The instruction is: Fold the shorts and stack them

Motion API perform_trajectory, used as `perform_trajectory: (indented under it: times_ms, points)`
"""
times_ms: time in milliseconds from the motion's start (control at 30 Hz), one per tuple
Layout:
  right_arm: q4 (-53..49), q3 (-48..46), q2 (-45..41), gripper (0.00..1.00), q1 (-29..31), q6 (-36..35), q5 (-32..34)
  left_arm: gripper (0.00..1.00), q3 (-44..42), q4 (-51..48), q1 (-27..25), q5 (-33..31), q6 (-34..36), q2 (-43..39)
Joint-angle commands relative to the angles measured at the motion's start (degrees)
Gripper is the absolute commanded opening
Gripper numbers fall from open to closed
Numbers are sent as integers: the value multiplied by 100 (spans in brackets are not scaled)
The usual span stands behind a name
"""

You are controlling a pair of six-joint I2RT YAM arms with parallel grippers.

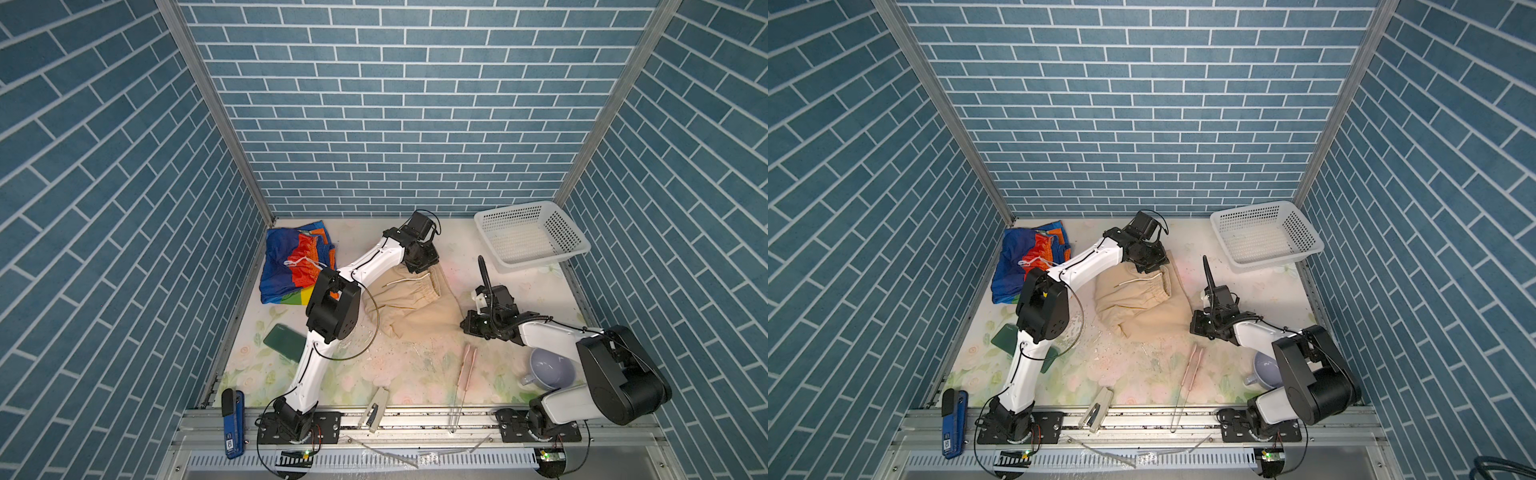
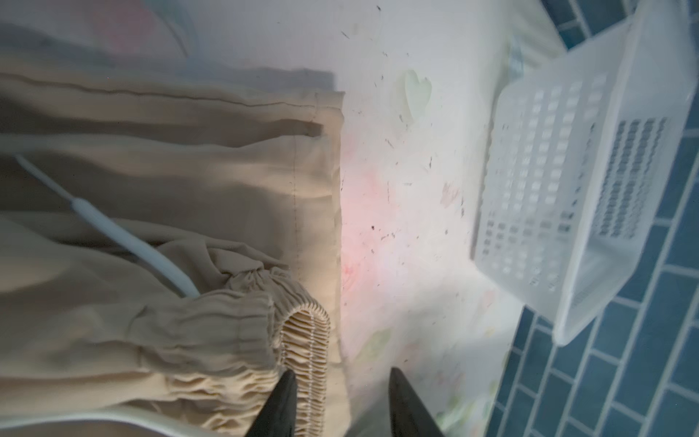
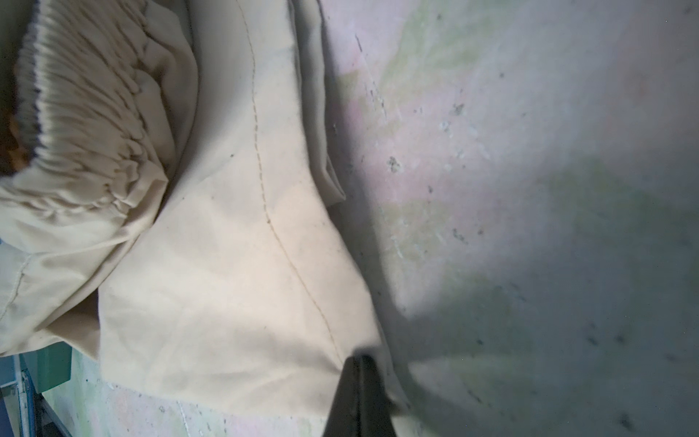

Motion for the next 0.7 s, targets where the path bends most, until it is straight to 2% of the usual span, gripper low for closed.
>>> perform_trajectory:
  times_ms: [0, 100, 300, 500, 667]
  points:
    - [-81, -155, 26, 0, -28, -149, 151, 54, 289, -545, -51, -104, 453, 12]
    - [-73, -154, 33, 0, -30, -150, 165, 59, 431, -1151, -120, -531, 962, -116]
    - [-56, -132, 94, 0, -38, -150, 170, 60, 776, -2198, -375, -1625, 1860, -36]
    - [-48, -101, 141, 0, -38, -150, 170, 64, 1581, -2812, -558, -1977, 2181, 592]
    - [-39, -97, 202, 0, -47, -149, 170, 65, 2153, -3013, -608, -1945, 2193, 1016]
